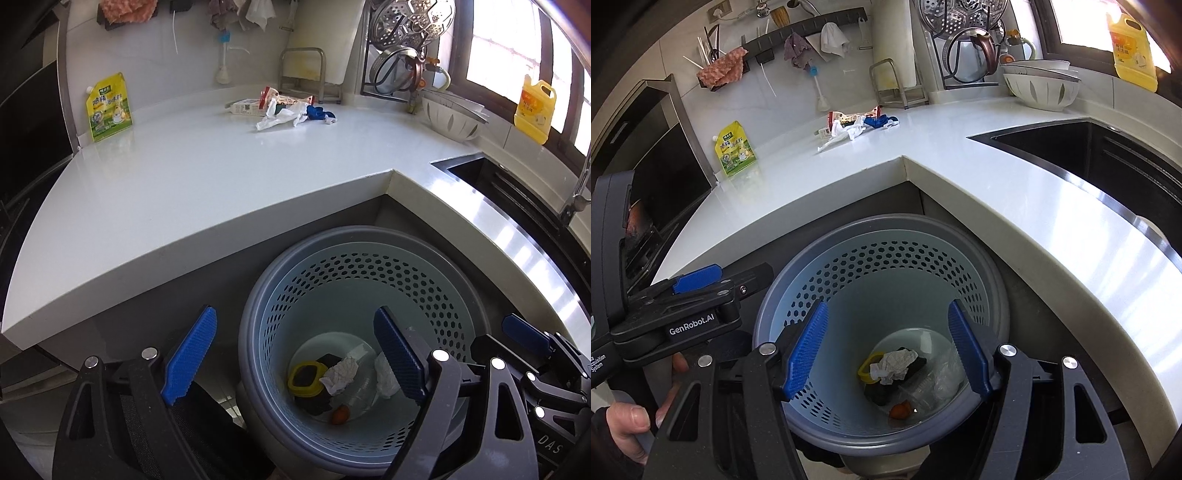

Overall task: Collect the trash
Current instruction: 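Move both tools back toward the white plastic bag and blue lanyard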

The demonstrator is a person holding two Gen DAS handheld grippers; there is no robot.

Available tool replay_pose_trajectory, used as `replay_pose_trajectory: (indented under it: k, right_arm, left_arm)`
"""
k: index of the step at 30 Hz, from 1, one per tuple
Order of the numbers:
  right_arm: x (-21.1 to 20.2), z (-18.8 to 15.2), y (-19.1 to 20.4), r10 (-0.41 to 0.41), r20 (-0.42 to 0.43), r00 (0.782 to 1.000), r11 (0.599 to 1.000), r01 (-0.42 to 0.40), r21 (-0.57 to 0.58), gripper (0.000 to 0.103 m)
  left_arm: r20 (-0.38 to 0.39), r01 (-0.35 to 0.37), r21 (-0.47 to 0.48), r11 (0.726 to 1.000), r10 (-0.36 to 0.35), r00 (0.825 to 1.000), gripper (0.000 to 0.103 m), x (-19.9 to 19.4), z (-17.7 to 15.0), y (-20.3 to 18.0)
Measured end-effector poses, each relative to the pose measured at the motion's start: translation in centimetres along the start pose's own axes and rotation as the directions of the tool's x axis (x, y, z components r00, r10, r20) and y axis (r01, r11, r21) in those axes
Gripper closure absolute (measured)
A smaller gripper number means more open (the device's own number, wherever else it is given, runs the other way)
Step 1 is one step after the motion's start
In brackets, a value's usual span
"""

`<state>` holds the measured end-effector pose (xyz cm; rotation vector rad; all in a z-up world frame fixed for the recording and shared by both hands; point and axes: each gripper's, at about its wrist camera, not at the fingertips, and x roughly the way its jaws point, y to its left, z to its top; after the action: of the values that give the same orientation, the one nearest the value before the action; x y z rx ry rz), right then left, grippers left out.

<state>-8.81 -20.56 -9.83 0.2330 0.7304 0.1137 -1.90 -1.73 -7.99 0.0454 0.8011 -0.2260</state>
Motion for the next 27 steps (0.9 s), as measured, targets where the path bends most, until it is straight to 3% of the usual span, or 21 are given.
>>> replay_pose_trajectory:
  k: [15, 27]
  right_arm:
    - [1.1, 1.7, -0.9, 0.035, 0.008, 0.999, 0.999, -0.035, 0.029, 0.038]
    - [1.7, 11.6, -0.7, 0.072, 0.072, 0.995, 0.997, -0.071, -0.009, 0.038]
  left_arm:
    - [0.015, -0.010, -0.022, 1.000, 0.011, 1.000, 0.015, 0.2, 1.6, 2.1]
    - [0.092, -0.037, -0.072, 0.997, 0.043, 0.995, 0.013, 0.3, 10.4, 3.6]
